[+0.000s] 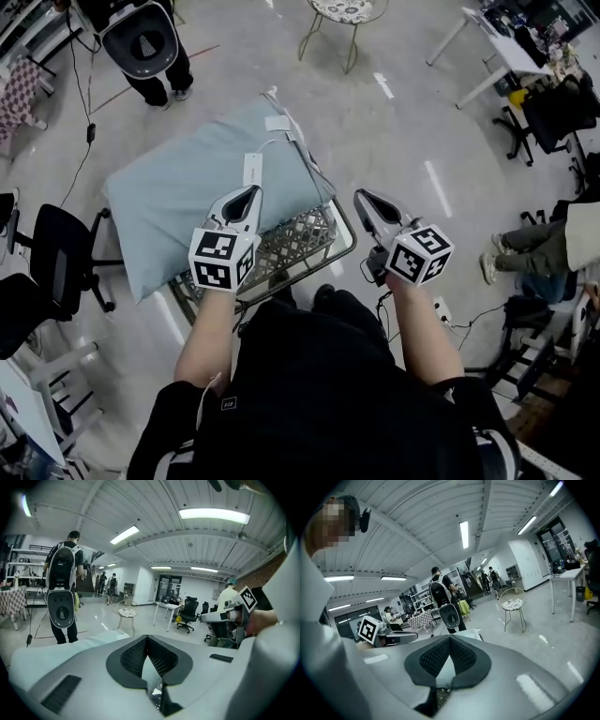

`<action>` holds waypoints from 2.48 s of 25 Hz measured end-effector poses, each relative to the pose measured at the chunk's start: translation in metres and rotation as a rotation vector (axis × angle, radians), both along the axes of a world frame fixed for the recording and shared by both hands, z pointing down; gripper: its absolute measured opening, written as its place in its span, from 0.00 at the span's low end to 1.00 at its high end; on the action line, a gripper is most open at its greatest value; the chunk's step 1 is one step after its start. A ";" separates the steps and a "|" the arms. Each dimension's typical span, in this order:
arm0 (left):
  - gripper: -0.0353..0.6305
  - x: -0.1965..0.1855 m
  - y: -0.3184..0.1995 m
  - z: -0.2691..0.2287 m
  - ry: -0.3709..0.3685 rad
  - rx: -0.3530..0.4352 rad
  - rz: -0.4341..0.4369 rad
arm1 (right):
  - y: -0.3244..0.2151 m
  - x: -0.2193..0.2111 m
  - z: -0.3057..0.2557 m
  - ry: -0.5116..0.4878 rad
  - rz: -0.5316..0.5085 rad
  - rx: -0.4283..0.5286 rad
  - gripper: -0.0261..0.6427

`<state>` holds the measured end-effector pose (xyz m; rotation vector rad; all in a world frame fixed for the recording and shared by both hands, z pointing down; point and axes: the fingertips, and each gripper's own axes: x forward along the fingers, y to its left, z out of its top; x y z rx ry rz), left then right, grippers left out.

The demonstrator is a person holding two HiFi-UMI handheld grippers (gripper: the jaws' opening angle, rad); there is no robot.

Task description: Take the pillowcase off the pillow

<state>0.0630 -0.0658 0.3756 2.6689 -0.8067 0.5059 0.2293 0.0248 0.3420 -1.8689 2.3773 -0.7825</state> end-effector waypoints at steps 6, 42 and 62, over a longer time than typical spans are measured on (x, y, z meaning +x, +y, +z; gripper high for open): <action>0.08 0.019 -0.009 0.028 -0.073 -0.062 -0.084 | -0.043 0.029 0.039 -0.018 -0.102 -0.075 0.05; 0.22 0.006 0.020 0.230 -0.436 -0.382 -0.368 | -0.114 -0.026 0.296 -0.345 -0.702 -0.571 0.29; 0.06 -0.091 0.021 0.195 -0.590 -0.254 -0.399 | -0.122 -0.003 0.220 -0.449 -0.726 -0.458 0.10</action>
